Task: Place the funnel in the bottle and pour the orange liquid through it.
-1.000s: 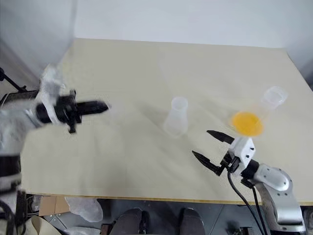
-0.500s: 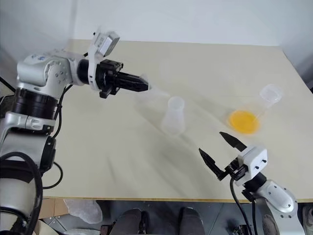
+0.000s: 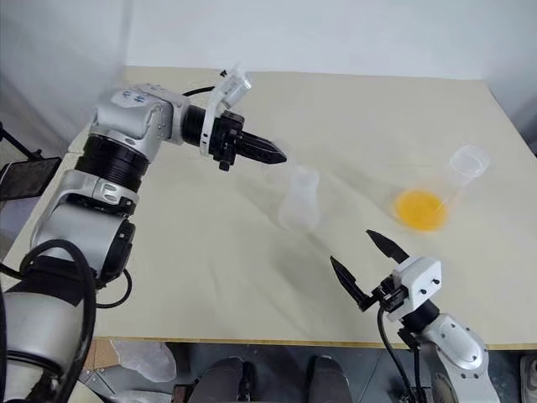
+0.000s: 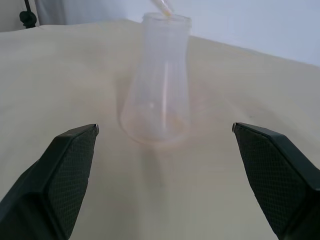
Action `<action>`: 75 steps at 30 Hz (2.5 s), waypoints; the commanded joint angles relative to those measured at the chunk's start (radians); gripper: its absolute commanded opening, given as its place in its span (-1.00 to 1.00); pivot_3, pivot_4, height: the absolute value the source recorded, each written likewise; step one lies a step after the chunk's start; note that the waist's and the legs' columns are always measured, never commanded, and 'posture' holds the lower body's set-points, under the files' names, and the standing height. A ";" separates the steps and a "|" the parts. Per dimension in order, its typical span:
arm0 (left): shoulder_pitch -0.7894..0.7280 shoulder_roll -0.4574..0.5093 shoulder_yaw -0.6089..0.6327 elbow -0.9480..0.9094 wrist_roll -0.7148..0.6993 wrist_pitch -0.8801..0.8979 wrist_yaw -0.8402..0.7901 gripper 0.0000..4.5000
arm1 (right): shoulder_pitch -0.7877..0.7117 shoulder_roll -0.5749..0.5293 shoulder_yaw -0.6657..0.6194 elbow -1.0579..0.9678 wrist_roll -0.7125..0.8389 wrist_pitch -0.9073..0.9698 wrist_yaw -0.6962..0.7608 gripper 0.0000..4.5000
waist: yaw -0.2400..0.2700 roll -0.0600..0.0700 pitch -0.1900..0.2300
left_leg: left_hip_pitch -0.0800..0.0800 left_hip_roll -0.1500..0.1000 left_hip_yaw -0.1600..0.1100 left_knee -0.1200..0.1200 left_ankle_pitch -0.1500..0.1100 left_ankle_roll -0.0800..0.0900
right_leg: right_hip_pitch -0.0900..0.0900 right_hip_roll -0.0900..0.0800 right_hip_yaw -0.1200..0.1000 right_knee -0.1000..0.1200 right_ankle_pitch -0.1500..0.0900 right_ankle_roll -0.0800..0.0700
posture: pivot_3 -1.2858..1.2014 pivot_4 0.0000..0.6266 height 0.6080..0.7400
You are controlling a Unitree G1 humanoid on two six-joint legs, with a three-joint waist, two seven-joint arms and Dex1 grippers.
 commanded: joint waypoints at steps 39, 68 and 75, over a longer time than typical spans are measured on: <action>0.779 0.150 0.518 -0.725 -0.130 -0.582 0.220 0.99 | -0.175 -0.049 -0.132 0.088 0.092 -0.032 -0.016 1.00 | -0.008 0.000 0.000 | 0.001 0.000 -0.011 0.004 -0.001 0.001 | 0.003 -0.003 -0.001 0.003 0.000 0.000 | 0.03 -0.52 1.00; 1.095 0.067 0.418 -1.003 -0.266 -0.480 0.355 0.99 | -0.222 -0.173 -0.445 0.308 0.220 0.268 -0.227 1.00 | -0.015 0.007 -0.004 | 0.004 0.001 -0.005 0.002 -0.001 0.002 | 0.003 -0.002 0.006 0.002 0.000 0.000 | 0.03 -0.52 1.00; 1.115 0.049 0.405 -1.045 -0.281 -0.469 0.397 0.99 | -0.443 -0.213 -0.361 0.470 0.142 0.288 -0.242 1.00 | -0.023 0.007 -0.004 | 0.004 0.001 -0.004 0.002 -0.001 0.002 | 0.002 -0.002 0.006 0.002 0.000 0.000 | 0.03 -0.52 1.00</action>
